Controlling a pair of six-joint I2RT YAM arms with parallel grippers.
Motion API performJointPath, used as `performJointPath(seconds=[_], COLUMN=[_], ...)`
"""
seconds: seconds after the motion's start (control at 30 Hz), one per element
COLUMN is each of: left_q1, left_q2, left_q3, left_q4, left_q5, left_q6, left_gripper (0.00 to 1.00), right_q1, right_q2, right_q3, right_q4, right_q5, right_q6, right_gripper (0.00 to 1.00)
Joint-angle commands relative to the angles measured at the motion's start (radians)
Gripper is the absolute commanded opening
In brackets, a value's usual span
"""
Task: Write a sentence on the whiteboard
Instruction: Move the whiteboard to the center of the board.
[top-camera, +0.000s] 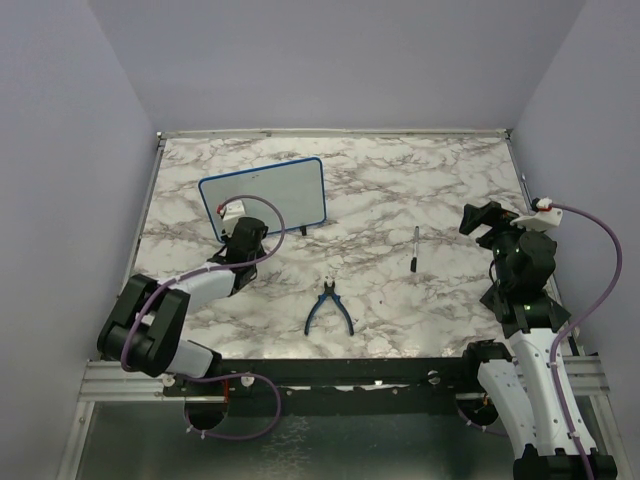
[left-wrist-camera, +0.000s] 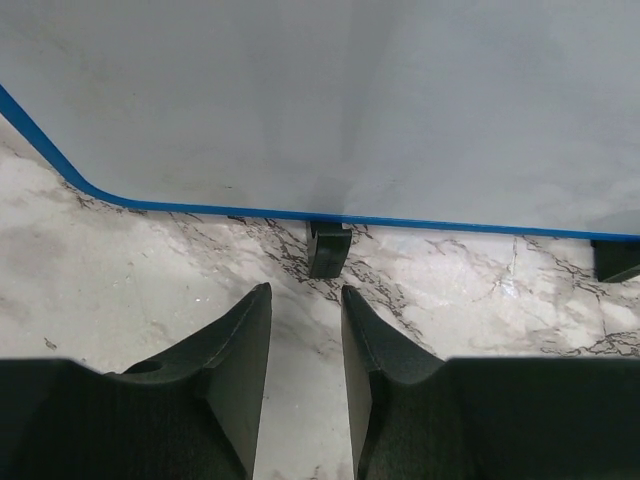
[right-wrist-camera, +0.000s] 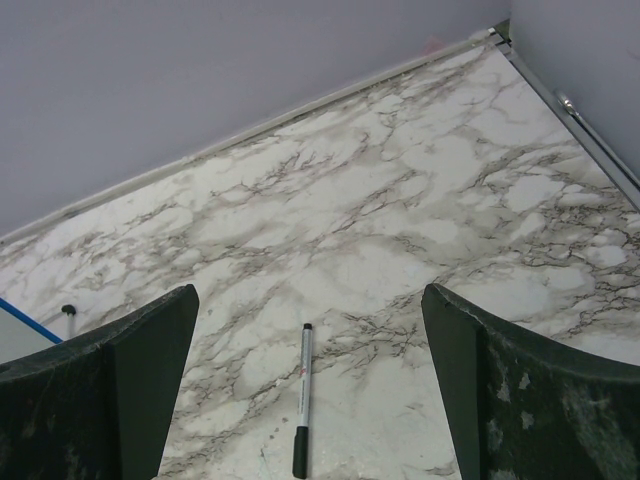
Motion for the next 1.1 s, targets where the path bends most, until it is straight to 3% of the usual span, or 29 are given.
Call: performJointPath(seconds=[0.0,0.67,1.07], left_q1=[-0.003,-0.004,-0.006], left_q2=[0.028,0.139,0.152], left_q3=[0.001,0.062,0.070], left_q4=[0.042,0.087,0.120], left_q5=[-0.029,-0.059,-0.094], left_q6=[-0.010,0.015,0.043], left_gripper=[0.35,0.31,0.34], right_q1=[-0.003,-0.003,-0.003], right_q2=[-0.008,-0.004,0.006], right_q3=[-0.016,-0.017,-0.019], right_q4=[0.018,0.019,0.023], right_q5=[-0.019,-0.023,-0.029], right_q6=[0.005,0.006,0.006], right_gripper=[0.98,0.98,0.98])
